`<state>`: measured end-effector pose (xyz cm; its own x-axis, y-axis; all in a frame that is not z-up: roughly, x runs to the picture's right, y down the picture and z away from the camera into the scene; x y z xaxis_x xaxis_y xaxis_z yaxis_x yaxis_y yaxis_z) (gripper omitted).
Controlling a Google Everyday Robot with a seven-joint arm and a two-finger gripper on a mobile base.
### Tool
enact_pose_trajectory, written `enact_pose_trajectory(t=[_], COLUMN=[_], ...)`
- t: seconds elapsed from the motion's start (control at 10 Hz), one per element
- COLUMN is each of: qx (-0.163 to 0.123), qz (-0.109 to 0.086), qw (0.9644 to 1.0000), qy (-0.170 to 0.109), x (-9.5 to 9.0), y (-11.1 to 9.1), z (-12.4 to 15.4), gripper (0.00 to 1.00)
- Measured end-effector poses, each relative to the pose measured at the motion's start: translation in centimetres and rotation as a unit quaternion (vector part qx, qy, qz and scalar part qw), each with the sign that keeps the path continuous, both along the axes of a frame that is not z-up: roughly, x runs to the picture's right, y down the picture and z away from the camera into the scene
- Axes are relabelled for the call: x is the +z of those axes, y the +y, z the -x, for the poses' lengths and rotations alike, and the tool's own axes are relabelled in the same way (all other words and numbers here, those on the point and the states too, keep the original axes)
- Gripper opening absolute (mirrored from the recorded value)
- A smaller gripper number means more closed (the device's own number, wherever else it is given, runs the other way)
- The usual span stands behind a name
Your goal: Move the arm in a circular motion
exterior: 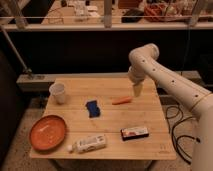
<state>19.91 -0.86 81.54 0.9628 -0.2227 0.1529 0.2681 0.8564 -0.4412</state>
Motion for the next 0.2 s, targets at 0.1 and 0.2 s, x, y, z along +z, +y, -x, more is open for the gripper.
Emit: enact_pose_trajectory(t=[0.1,0.2], qx=[-0.001,-0.005], qz=[0.004,0.007], qw=[1.0,1.0], qy=[0.005,0.005], x=[-0.71,-1.26], y=[0.96,1.76], z=[-1.16,-1.51], gripper=[0.8,0.8])
